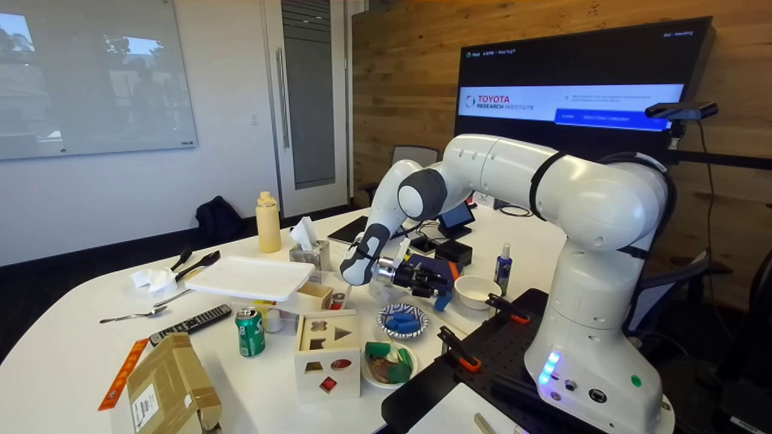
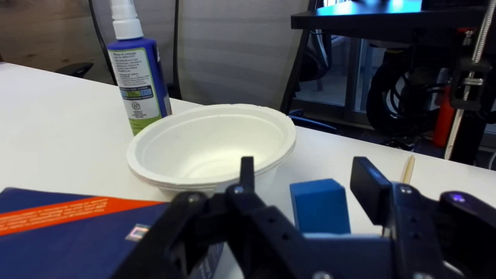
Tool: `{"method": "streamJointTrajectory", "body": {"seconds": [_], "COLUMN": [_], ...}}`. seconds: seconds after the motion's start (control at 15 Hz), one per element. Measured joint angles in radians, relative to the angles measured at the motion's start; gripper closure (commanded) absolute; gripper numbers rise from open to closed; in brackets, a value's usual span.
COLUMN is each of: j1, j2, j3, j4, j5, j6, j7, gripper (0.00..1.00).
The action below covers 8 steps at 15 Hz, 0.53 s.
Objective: Place the blue block on the table upright.
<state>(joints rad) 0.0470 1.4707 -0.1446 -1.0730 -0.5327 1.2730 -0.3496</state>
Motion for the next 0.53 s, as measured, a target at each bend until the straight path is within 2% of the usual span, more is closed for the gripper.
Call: {"method": "streamJointTrajectory", "body": {"seconds": [0.07, 0.53], "j1": [0.0, -0.008], "j2": [0.0, 0.001], "j3": [0.0, 0.004], "j4": [0.0, 0.0], "j5": [0.0, 0.0], "j6": [0.0, -0.001], "j7": [0.0, 0.0], "gripper": [0.0, 0.0]}}
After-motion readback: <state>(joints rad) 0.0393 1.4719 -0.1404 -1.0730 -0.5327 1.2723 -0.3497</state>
